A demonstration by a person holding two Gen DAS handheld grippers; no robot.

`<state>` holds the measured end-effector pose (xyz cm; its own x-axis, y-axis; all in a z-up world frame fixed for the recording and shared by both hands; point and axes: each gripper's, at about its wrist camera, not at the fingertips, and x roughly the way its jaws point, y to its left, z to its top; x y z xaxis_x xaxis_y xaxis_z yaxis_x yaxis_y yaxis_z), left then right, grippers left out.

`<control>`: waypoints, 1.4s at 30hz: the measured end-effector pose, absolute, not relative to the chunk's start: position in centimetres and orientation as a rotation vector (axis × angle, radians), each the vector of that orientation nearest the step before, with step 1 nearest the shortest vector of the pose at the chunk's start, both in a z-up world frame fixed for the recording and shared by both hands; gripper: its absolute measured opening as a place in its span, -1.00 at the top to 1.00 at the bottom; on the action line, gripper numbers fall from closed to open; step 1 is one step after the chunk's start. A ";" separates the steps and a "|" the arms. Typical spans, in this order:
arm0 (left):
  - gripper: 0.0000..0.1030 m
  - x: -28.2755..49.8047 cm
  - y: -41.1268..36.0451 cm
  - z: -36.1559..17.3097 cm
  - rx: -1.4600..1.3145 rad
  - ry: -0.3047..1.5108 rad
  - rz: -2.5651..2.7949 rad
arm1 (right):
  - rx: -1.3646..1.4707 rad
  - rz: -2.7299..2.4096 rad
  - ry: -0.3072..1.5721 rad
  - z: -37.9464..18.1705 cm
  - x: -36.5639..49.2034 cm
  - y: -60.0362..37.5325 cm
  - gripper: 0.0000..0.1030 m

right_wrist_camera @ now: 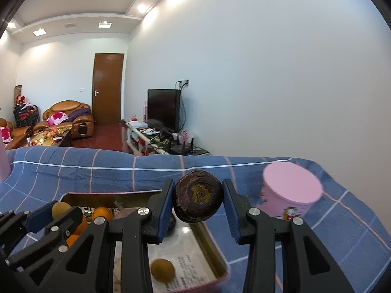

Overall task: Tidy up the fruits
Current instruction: 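Lower both fruits into the tin and open both grippers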

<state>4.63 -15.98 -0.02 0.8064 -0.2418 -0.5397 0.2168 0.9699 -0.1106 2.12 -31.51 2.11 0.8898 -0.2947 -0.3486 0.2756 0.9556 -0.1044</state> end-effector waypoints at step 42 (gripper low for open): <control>-0.87 3.8 -16.9 -0.4 0.016 0.633 -0.271 | 0.293 0.100 0.587 -0.8 4.7 -33.7 -0.40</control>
<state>3.84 -16.90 -0.35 0.7723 -0.2453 -0.5859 0.2550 0.9646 -0.0678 4.66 -33.66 -0.83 0.8292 0.1757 -0.5306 -0.0102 0.9539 0.2999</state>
